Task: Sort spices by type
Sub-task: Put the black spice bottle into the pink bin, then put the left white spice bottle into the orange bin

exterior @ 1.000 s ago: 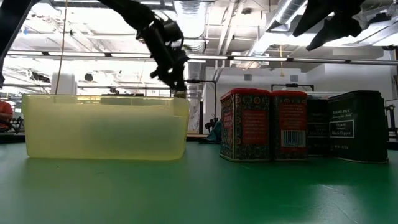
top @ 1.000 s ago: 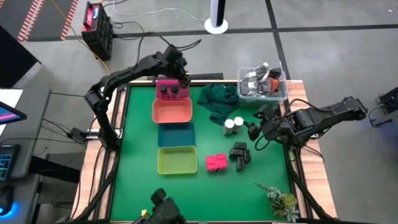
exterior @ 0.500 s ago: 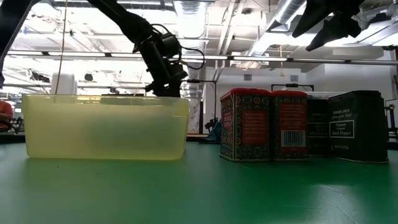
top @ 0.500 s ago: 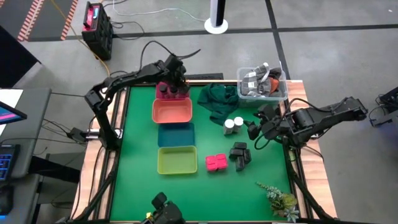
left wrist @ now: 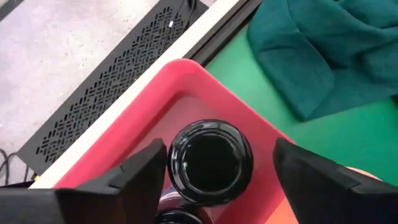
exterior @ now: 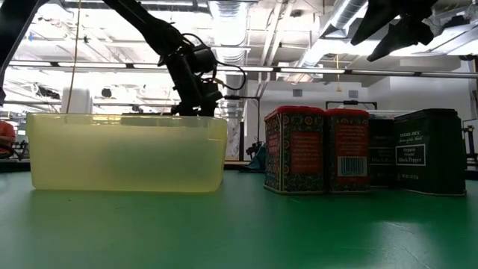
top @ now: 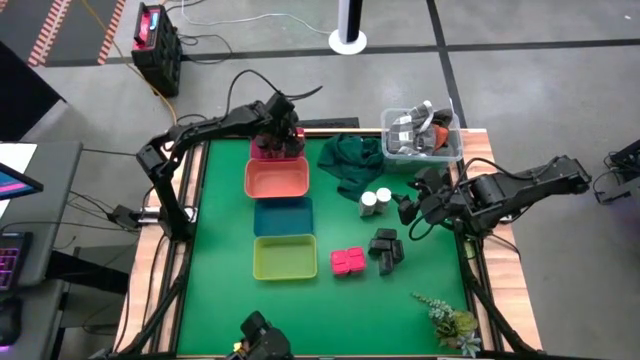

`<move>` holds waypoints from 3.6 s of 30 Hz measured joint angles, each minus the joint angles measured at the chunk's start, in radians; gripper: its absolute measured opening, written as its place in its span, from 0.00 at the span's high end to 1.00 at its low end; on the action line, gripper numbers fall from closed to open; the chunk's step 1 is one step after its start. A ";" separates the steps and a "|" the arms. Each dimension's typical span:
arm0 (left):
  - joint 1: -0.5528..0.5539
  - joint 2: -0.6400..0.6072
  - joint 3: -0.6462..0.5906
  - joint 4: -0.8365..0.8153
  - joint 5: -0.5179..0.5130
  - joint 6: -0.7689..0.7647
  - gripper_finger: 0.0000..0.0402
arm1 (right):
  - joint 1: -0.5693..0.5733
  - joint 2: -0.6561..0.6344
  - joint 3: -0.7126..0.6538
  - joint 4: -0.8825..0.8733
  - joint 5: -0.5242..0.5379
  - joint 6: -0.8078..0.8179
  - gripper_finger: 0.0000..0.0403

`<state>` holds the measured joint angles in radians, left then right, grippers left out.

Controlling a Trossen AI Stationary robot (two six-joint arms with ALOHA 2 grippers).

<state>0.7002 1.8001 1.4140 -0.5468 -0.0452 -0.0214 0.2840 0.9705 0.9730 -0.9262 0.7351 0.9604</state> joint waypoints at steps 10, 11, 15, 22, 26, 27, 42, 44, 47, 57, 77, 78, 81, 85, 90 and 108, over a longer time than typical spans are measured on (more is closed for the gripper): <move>-0.056 -0.001 0.183 -0.026 -0.039 0.129 0.27 | 0.000 0.000 0.000 0.000 -0.001 -0.001 0.19; -0.082 -0.002 0.202 -0.028 -0.036 0.157 0.27 | 0.000 0.000 0.000 0.000 -0.001 -0.001 0.19; -0.229 -0.002 0.220 -0.025 -0.031 0.207 0.27 | 0.000 0.000 0.000 -0.007 -0.003 -0.001 0.19; -0.479 0.052 0.230 0.083 -0.026 0.052 0.27 | 0.000 0.000 0.000 -0.098 -0.130 -0.002 0.19; -0.551 0.104 0.250 0.201 -0.007 -0.035 0.27 | 0.003 -0.002 0.000 -0.152 -0.225 -0.040 0.19; -0.563 0.124 0.256 0.208 -0.002 -0.047 0.27 | 0.004 -0.001 0.000 -0.159 -0.250 -0.050 0.19; -0.604 0.396 0.507 0.179 -0.027 -0.030 0.26 | 0.109 -0.002 0.000 -0.200 -0.305 0.071 0.19; -0.603 0.396 0.502 0.171 -0.028 -0.013 0.25 | 0.127 -0.002 0.000 -0.198 -0.287 0.085 0.19; -0.599 0.392 0.478 0.178 -0.045 0.000 0.23 | 0.144 -0.002 0.000 -0.193 -0.263 0.105 0.19; -0.570 0.394 0.396 0.252 -0.068 -0.028 0.21 | 0.145 -0.002 0.000 -0.185 -0.228 0.116 0.19; -0.559 0.394 0.365 0.309 0.012 -0.020 0.50 | 0.116 -0.002 0.000 -0.156 -0.209 0.116 0.19; -0.559 0.394 0.365 0.308 0.019 -0.020 0.50 | 0.112 -0.002 0.000 -0.153 -0.209 0.116 0.19; -0.548 0.393 0.367 0.293 0.047 -0.023 0.50 | 0.113 -0.002 0.000 -0.145 -0.208 0.114 0.19; -0.526 0.366 0.377 0.195 0.080 -0.029 0.50 | 0.113 -0.002 0.000 -0.138 -0.189 0.104 0.19; -0.503 0.294 0.375 0.090 0.056 0.008 0.50 | 0.113 -0.002 0.000 -0.134 -0.155 0.079 0.19; -0.422 -0.282 -0.086 0.022 -0.202 -0.068 0.50 | 0.036 -0.001 0.000 -0.065 -0.085 -0.078 0.19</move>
<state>0.2784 1.5185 1.3281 -0.5249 -0.2467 -0.0890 0.3204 0.9691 0.9730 -0.9916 0.6498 0.8819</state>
